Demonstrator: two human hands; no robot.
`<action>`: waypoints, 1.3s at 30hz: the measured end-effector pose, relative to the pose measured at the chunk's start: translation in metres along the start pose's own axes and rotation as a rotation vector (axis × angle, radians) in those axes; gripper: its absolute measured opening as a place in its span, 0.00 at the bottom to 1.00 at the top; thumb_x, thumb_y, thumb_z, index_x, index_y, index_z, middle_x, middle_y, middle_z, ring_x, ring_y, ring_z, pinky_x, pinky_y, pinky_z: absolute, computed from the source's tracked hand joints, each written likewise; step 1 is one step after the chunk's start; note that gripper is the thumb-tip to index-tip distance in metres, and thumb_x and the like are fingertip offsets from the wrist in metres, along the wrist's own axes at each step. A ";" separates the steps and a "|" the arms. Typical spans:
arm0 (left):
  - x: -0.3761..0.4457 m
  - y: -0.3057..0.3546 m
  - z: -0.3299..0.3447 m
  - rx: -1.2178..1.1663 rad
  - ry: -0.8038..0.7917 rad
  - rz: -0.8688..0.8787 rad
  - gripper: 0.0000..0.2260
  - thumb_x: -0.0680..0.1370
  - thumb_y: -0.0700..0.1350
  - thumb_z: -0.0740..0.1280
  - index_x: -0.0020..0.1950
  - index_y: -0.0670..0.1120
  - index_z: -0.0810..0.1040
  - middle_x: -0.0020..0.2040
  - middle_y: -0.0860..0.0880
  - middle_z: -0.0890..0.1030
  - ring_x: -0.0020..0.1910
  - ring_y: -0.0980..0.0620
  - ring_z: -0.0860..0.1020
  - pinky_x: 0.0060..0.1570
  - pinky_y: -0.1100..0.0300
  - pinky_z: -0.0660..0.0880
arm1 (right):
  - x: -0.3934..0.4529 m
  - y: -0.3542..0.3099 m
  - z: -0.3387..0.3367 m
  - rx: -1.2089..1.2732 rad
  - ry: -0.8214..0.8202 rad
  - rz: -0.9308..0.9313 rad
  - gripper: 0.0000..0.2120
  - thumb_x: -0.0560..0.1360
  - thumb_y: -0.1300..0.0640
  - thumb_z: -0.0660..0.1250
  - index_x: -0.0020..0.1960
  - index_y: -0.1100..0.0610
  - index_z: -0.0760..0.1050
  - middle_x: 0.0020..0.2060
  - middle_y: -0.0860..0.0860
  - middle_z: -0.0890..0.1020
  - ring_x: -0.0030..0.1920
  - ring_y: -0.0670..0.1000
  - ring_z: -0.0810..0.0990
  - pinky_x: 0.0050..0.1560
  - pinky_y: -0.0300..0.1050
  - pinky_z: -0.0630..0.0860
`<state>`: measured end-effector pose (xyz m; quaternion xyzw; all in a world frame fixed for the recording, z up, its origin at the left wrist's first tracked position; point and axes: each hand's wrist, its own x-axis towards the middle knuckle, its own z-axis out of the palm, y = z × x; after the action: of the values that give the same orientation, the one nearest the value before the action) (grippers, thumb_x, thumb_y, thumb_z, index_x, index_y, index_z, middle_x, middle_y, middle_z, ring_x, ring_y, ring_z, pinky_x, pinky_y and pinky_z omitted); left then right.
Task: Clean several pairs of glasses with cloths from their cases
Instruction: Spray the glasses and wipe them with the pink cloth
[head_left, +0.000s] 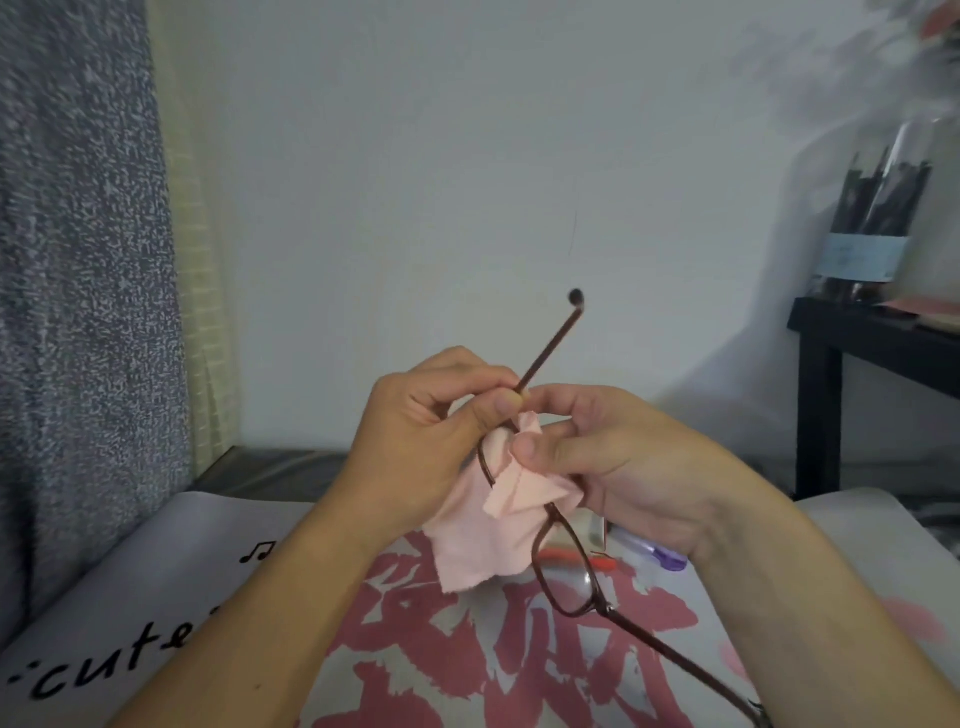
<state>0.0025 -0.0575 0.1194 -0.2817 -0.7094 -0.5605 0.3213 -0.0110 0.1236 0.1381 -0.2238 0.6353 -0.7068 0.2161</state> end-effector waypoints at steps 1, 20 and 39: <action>0.000 0.000 0.001 0.004 -0.005 0.001 0.06 0.75 0.40 0.71 0.44 0.52 0.84 0.40 0.58 0.81 0.41 0.58 0.80 0.45 0.65 0.75 | 0.000 0.000 0.000 -0.009 -0.003 0.010 0.20 0.68 0.65 0.74 0.60 0.60 0.80 0.45 0.63 0.85 0.46 0.59 0.83 0.52 0.53 0.79; -0.005 -0.001 0.015 -0.191 0.051 -0.232 0.05 0.70 0.46 0.72 0.40 0.54 0.88 0.38 0.57 0.81 0.39 0.58 0.80 0.41 0.66 0.74 | 0.006 0.008 0.015 0.112 0.187 -0.036 0.23 0.70 0.75 0.72 0.61 0.59 0.77 0.51 0.67 0.85 0.50 0.63 0.86 0.56 0.55 0.81; 0.000 -0.005 -0.007 -0.174 0.018 -0.060 0.05 0.78 0.46 0.72 0.46 0.56 0.87 0.43 0.54 0.84 0.46 0.55 0.81 0.52 0.61 0.78 | 0.002 -0.005 -0.003 0.076 0.320 -0.134 0.05 0.77 0.60 0.70 0.51 0.61 0.80 0.43 0.58 0.84 0.42 0.55 0.82 0.47 0.52 0.78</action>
<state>-0.0001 -0.0654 0.1178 -0.2821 -0.6632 -0.6320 0.2849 -0.0145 0.1257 0.1429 -0.1420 0.6182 -0.7696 0.0730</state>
